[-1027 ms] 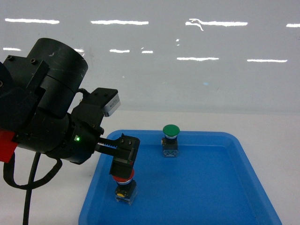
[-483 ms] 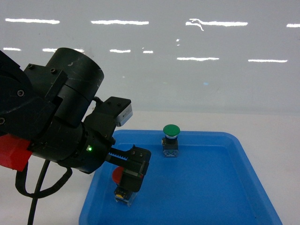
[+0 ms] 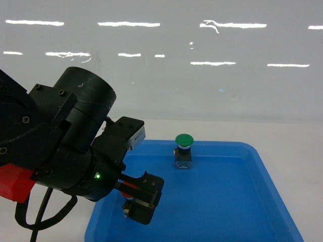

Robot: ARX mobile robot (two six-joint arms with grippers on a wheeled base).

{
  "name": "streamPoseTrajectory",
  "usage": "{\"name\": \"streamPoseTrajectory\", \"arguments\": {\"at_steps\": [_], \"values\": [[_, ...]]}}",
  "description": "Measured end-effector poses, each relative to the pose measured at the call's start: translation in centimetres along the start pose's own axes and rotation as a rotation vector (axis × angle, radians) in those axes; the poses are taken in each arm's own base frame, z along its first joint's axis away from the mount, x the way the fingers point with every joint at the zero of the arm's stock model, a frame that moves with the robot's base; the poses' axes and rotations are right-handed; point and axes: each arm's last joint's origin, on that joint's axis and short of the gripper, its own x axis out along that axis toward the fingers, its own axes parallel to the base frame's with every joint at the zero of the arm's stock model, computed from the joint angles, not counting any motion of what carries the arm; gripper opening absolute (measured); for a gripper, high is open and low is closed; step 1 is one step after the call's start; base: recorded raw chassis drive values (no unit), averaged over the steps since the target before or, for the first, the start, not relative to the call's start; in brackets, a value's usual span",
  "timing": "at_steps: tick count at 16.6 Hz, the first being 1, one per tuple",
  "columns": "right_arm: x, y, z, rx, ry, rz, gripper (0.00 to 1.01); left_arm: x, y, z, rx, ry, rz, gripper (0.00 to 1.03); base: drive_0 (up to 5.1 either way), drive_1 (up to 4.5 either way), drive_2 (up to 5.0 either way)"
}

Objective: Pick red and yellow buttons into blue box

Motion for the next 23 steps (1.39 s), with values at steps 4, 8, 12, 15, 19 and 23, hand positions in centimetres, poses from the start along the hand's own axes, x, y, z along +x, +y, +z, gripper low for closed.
{"name": "streamPoseTrajectory", "arguments": {"at_steps": [4,8,12,15,19,23], "values": [[0.0,0.0,0.0,0.000,0.000,0.000,0.29,0.4,-0.1,-1.2,0.009,0.022,0.003,0.57,0.0,0.00,0.0],[0.0,0.0,0.0,0.000,0.000,0.000,0.29,0.5,-0.3,-0.8,0.016,-0.025,-0.008,0.21,0.0,0.00,0.0],[0.0,0.0,0.0,0.000,0.000,0.000,0.29,-0.6,-0.2,-0.6,0.003,-0.081,0.002,0.21,0.0,0.00,0.0],[0.0,0.0,0.0,0.000,0.000,0.000,0.29,-1.5,0.1,0.0,-0.015,-0.122,0.012,0.21,0.0,0.00,0.0],[0.0,0.0,0.0,0.000,0.000,0.000,0.29,-3.1,1.0,0.9,-0.036,-0.210,0.051,0.21,0.0,0.00,0.0],[0.0,0.0,0.0,0.000,0.000,0.000,0.29,-13.7,10.0,-0.8,-0.305,-0.737,0.559,0.20,0.0,0.00,0.0]]}}
